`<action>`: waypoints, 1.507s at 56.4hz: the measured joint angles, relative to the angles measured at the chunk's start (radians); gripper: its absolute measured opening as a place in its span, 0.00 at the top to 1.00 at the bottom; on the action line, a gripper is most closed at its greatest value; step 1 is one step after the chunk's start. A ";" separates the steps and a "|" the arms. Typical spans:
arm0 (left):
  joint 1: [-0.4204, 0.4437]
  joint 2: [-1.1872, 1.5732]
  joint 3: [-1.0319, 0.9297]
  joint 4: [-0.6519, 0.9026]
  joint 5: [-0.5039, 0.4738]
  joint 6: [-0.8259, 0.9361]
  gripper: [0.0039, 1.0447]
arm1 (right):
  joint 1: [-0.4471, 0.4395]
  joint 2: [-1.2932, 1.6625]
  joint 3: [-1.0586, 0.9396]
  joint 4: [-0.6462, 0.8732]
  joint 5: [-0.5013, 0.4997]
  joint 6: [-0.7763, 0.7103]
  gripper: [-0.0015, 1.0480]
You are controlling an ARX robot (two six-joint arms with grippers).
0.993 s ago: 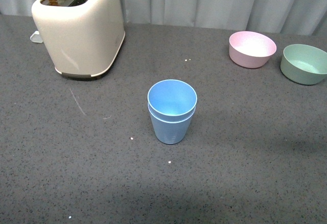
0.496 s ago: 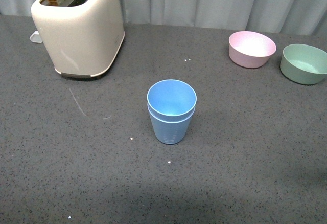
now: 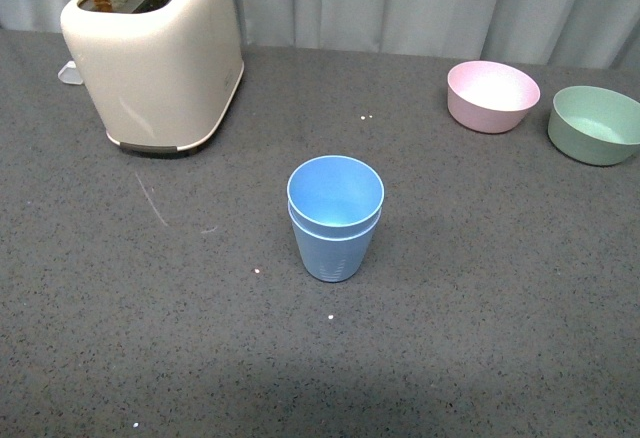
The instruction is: Stack blue cups with both arms
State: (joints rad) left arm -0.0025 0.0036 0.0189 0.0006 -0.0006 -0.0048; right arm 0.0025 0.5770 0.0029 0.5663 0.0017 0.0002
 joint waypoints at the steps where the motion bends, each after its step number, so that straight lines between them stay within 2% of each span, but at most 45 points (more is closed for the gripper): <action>1: 0.000 0.000 0.000 0.000 0.000 0.000 0.06 | 0.000 -0.013 0.000 -0.012 0.000 0.000 0.99; 31: 0.000 0.000 0.000 0.000 0.000 0.000 0.06 | 0.000 -0.290 0.000 -0.276 0.000 0.000 0.99; 55: 0.000 0.000 0.000 0.000 0.000 0.000 0.06 | 0.000 -0.408 0.000 -0.394 0.000 0.000 0.99; 61: 0.000 0.000 0.000 0.000 0.000 0.000 0.06 | 0.000 -0.533 0.000 -0.553 -0.002 0.000 0.99; 75: 0.000 0.000 0.000 0.000 0.000 0.000 0.06 | 0.000 -0.572 0.000 -0.565 -0.003 -0.001 0.99; 77: 0.000 0.000 0.000 0.000 0.000 0.000 0.06 | 0.000 -0.572 0.000 -0.565 -0.003 -0.001 0.95; 85: 0.000 0.000 0.000 0.000 0.000 0.000 0.06 | 0.000 -0.573 0.000 -0.565 -0.003 -0.001 0.69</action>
State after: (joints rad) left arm -0.0025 0.0032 0.0185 0.0006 -0.0006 -0.0048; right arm 0.0025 0.0044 0.0032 0.0013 -0.0010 -0.0006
